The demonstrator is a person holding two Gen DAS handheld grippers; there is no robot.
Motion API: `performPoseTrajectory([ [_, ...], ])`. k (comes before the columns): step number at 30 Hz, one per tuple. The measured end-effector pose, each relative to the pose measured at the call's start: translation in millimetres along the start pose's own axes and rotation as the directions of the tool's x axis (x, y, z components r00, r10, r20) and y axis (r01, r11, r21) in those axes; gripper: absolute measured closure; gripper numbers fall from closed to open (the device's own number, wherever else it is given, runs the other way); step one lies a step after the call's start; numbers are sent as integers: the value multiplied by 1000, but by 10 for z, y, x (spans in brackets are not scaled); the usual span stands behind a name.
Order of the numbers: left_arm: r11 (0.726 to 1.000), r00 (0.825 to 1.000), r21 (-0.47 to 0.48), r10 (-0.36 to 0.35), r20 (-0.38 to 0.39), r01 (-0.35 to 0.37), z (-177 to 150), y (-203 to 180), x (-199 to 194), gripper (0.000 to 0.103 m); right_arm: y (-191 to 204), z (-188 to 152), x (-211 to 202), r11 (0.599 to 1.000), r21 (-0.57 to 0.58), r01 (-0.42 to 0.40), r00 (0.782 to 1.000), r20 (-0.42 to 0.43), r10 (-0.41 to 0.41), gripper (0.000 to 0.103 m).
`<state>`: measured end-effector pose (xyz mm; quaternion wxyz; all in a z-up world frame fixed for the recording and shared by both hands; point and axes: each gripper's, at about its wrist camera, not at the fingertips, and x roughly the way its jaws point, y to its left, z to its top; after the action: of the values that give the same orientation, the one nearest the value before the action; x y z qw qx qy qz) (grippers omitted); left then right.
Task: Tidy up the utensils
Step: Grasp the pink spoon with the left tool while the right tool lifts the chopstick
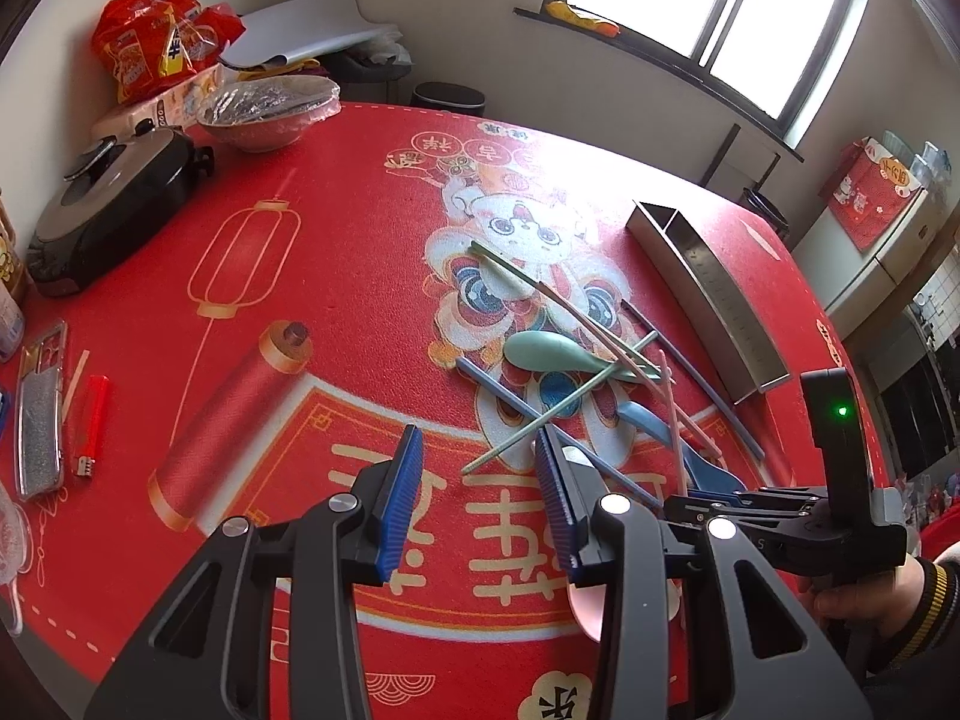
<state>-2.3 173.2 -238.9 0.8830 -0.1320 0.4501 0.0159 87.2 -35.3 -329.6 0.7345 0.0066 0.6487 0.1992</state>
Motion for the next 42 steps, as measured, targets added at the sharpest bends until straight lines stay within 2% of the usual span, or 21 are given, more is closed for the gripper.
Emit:
performPoseTrajectory([
  [5, 999, 997, -6, -44, -68, 44, -76, -71, 165, 78, -40, -22, -79, 999, -3, -40, 999, 34, 40, 97],
  [10, 996, 988, -10, -84, -126, 83, -156, -161, 312, 78, -22, -8, -247, 995, -42, -87, 990, 103, 91, 97],
  [15, 993, 969, -40, -118, -216, 112, -239, -252, 518, 78, -84, -18, -444, 992, -68, -109, 978, 171, 120, 97],
  [18, 988, 958, -89, -142, -251, 123, -288, -277, 620, 78, -169, 17, -513, 988, -88, -129, 972, 186, 143, 97],
  [21, 972, 948, -183, -194, -254, 150, -329, -265, 733, 76, -234, 86, -560, 981, -134, -143, 969, 185, 167, 97],
  [26, 946, 964, -319, -137, -228, 59, -402, -184, 789, 75, -434, 190, -693, 968, -189, -167, 961, 188, 202, 97],
  [28, 938, 969, -346, -108, -222, 26, -413, -157, 777, 75, -506, 220, -754, 963, -206, -175, 954, 205, 217, 97],
  [33, 947, 971, -320, -64, -232, -14, -444, -246, 804, 75, -648, 301, -859, 947, -260, -188, 943, 221, 248, 97],
  [38, 977, 971, -209, -18, -240, -33, -507, -367, 817, 75, -795, 322, -888, 942, -257, -215, 940, 209, 271, 97],
  [42, 980, 968, -197, -17, -251, -34, -602, -408, 845, 75, -855, 308, -935, 939, -271, -212, 939, 211, 273, 97],
])
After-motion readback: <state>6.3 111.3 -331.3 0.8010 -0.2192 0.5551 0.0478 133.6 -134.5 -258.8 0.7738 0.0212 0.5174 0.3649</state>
